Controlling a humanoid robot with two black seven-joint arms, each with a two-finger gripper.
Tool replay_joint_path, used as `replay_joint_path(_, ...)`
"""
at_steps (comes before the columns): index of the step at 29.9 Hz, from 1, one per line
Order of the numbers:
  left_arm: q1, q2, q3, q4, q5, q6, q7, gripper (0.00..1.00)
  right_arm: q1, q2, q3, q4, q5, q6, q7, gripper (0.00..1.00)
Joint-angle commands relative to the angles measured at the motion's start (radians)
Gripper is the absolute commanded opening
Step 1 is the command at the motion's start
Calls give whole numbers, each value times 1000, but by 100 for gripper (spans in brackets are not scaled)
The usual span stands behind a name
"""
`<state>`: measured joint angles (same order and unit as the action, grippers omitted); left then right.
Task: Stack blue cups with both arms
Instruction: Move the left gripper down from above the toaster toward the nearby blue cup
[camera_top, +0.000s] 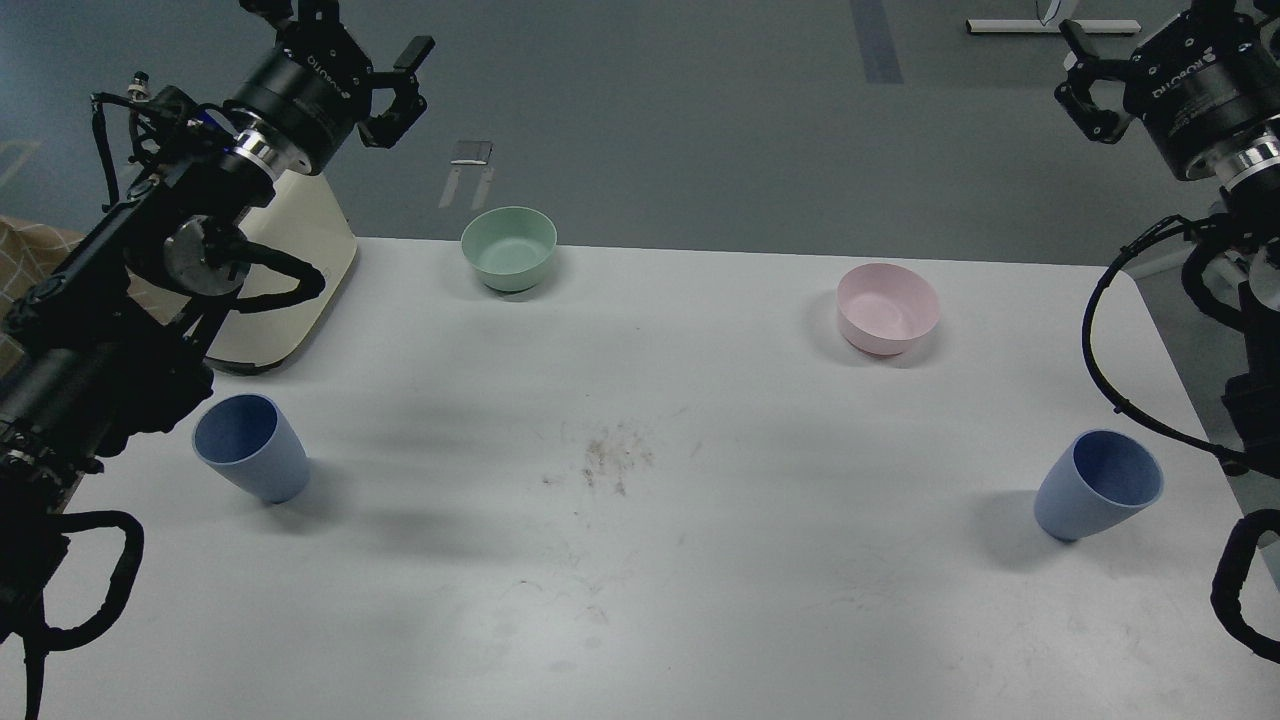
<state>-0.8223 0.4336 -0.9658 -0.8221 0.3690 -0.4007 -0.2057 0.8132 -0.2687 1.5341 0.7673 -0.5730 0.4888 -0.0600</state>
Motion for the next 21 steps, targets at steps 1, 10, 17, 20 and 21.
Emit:
replay_joint_path(1, 3, -4, 2, 0, 5, 0, -9, 98, 0, 0, 0, 0, -1, 0, 2, 100)
replay_joint_path(10, -1, 7, -1, 0, -7, 2, -3, 98, 0, 0, 7, 1, 2, 0, 5, 100)
replay_joint_path(17, 2, 27, 1, -2, 4, -50, -27, 98, 3, -10, 21, 3, 4, 0, 6, 100)
replay_joint_path(20, 6, 86, 21, -6, 13, -53, -101, 98, 1, -10, 21, 4, 4, 0, 8, 100)
replay_joint_path(21, 12, 115, 29, -21, 28, -53, -113, 98, -2, -10, 21, 9, 4, 0, 8, 100)
